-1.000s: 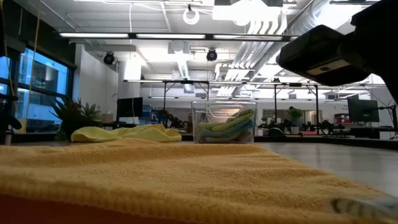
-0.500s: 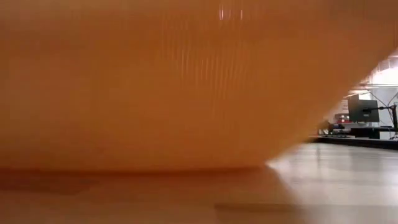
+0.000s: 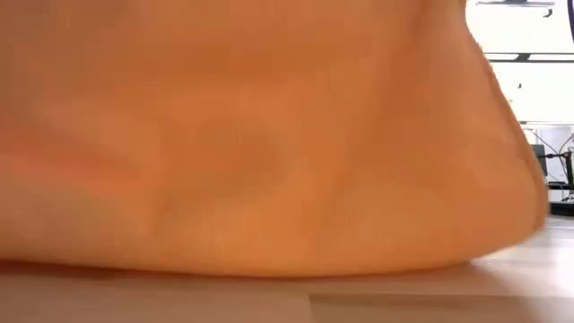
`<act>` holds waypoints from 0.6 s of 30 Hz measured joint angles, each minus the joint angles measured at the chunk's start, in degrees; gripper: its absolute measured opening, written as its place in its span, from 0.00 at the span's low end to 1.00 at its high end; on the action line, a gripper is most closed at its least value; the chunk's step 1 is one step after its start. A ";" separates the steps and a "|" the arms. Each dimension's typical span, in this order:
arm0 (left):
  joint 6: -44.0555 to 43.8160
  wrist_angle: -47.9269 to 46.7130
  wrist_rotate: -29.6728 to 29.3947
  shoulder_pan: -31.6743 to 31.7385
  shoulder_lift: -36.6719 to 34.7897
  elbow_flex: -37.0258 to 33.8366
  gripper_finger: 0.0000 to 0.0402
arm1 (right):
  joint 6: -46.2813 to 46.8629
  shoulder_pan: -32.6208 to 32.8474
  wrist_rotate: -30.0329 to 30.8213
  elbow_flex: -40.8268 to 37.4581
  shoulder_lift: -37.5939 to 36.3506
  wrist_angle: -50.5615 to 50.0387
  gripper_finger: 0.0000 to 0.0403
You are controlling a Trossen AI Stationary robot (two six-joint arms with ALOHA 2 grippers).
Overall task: Fold microfiber towels
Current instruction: Fold the orange microfiber cloth
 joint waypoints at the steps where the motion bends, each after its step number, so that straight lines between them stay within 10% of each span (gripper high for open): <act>1: 0.02 -0.55 -0.06 0.68 -0.61 0.00 0.00 | -1.03 -0.65 -0.01 -0.58 0.00 -0.41 0.00; 18: 6.91 -12.26 -7.78 13.65 -3.77 -0.02 0.00 | -7.01 -11.93 4.37 -17.09 -8.89 2.04 0.00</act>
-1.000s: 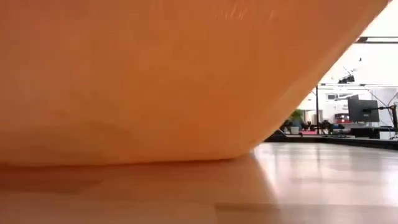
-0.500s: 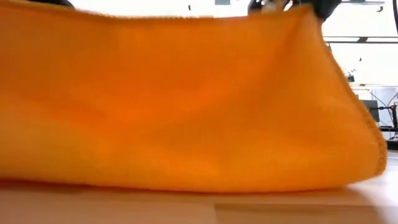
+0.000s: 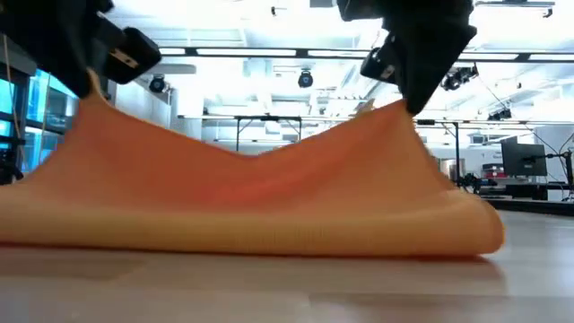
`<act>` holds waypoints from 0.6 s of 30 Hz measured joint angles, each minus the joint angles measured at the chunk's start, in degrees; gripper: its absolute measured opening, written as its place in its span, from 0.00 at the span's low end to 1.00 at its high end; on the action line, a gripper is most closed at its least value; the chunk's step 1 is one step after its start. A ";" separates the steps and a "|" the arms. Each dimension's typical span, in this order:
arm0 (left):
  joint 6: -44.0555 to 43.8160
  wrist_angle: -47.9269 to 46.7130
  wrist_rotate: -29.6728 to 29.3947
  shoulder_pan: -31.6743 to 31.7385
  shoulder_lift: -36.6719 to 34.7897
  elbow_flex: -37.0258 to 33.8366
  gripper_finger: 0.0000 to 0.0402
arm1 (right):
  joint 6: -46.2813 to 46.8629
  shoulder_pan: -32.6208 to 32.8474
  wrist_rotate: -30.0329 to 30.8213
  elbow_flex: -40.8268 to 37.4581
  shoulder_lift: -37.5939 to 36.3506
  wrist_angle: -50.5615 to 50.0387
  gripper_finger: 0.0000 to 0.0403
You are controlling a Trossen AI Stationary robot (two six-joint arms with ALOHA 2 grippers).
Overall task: Fold microfiber towels
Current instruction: Fold the orange microfiber cloth
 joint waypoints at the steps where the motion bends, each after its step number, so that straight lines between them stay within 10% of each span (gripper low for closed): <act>1: 0.55 -0.41 -0.91 0.70 0.02 -0.02 0.00 | 0.01 -0.79 0.06 -0.78 -0.53 0.68 0.00; 18: -1.66 -3.43 -10.20 9.10 0.04 0.00 0.00 | -0.39 -7.20 2.98 -6.57 -0.53 2.81 0.00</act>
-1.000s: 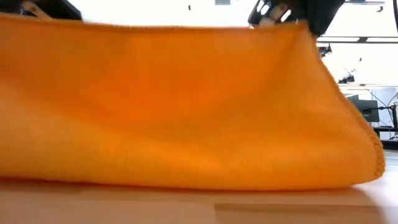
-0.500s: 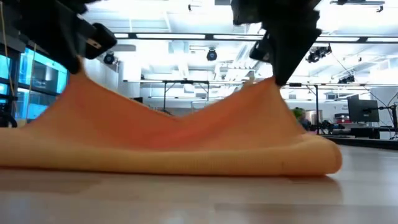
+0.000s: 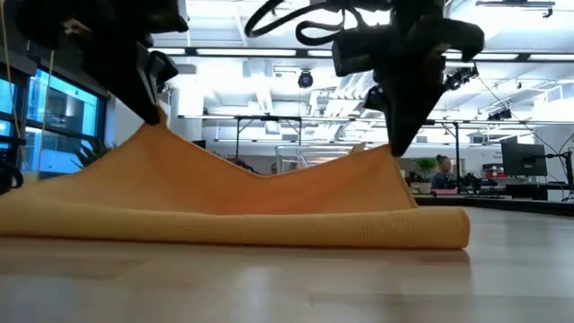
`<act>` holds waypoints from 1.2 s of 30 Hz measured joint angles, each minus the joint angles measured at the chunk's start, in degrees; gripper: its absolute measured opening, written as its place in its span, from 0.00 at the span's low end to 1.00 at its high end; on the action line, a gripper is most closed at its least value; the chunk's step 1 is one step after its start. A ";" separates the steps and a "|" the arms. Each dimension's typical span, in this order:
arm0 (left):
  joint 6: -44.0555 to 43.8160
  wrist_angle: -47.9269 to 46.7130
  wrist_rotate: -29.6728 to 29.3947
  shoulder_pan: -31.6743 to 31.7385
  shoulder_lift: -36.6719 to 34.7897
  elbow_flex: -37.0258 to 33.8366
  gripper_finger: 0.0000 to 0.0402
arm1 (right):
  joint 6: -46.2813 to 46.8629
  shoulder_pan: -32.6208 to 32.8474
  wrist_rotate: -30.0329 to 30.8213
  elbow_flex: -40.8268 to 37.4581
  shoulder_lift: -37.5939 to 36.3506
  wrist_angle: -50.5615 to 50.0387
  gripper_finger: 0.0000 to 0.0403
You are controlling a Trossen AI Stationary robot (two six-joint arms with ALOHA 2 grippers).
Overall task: Fold microfiber towels
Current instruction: Fold the orange microfiber cloth
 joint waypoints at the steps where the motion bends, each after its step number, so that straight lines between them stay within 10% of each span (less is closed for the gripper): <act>1: -0.37 -0.50 -0.92 0.18 0.00 -0.02 0.00 | 0.00 -0.34 0.40 0.00 0.00 0.19 0.00; 36: -13.64 -7.46 -6.62 0.11 0.04 0.00 0.00 | 10.06 -3.57 2.70 0.00 0.00 -0.89 0.00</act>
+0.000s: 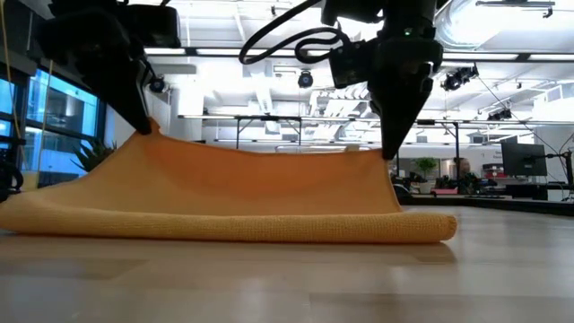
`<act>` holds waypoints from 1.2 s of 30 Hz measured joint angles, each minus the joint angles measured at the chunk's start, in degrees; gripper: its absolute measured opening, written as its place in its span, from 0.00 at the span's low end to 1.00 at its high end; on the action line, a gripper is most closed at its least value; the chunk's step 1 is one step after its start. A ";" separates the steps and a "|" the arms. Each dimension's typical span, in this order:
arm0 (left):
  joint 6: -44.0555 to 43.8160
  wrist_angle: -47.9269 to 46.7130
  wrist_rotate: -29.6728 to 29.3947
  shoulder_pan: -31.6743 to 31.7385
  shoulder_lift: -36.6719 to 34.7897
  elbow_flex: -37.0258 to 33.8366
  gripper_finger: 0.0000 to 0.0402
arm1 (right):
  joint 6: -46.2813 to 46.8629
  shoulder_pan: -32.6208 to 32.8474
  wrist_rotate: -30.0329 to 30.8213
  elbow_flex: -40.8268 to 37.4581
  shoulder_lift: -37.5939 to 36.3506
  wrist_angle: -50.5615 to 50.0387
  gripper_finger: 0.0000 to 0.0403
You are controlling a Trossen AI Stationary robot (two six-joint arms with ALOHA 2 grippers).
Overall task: Fold microfiber towels
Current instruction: Fold the orange microfiber cloth
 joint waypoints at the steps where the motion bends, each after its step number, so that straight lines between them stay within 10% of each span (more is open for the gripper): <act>1: 0.00 -0.12 0.00 0.00 0.00 0.00 0.00 | 0.68 0.00 0.42 0.00 0.00 -0.01 0.00; 36: -6.24 -4.01 -5.84 0.00 0.02 0.02 0.05 | 7.07 0.00 3.67 0.02 0.00 -0.16 0.03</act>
